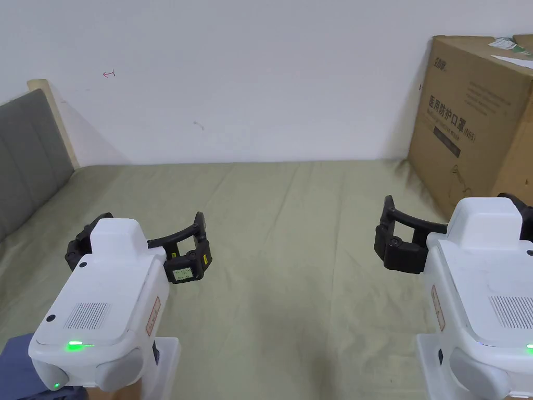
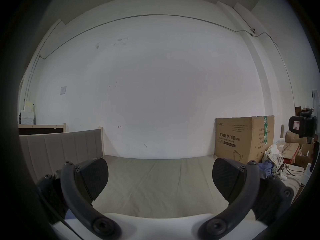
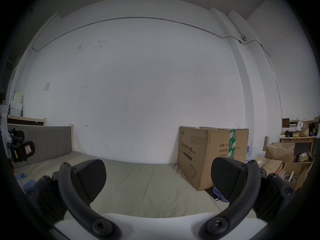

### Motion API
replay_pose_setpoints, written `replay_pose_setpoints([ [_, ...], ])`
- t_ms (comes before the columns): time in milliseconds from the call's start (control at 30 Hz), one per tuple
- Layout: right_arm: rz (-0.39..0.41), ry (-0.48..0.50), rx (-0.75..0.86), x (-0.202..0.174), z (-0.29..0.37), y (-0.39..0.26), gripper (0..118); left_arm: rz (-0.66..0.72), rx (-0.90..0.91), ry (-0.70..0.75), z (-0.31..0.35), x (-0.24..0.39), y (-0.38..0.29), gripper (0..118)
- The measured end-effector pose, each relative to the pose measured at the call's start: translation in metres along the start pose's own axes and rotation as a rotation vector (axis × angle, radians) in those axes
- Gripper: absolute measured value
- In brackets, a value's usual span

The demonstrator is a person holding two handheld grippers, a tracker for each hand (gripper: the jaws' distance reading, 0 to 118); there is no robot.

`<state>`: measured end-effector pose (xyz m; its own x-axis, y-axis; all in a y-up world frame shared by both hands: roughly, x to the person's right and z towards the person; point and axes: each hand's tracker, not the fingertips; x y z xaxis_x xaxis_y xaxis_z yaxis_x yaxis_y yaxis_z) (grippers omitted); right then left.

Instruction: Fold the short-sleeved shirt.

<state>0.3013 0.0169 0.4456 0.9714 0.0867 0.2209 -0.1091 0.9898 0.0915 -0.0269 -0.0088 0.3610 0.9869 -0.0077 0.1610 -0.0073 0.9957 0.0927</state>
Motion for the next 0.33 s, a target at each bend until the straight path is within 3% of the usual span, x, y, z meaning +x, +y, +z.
replay_pose_setpoints([
  [333, 0.005, -0.002, -0.031, 0.0020, -0.0022, -0.0034, 118, -0.005, 0.003, -0.002, -0.0005, 0.0019, -0.0014, 118],
])
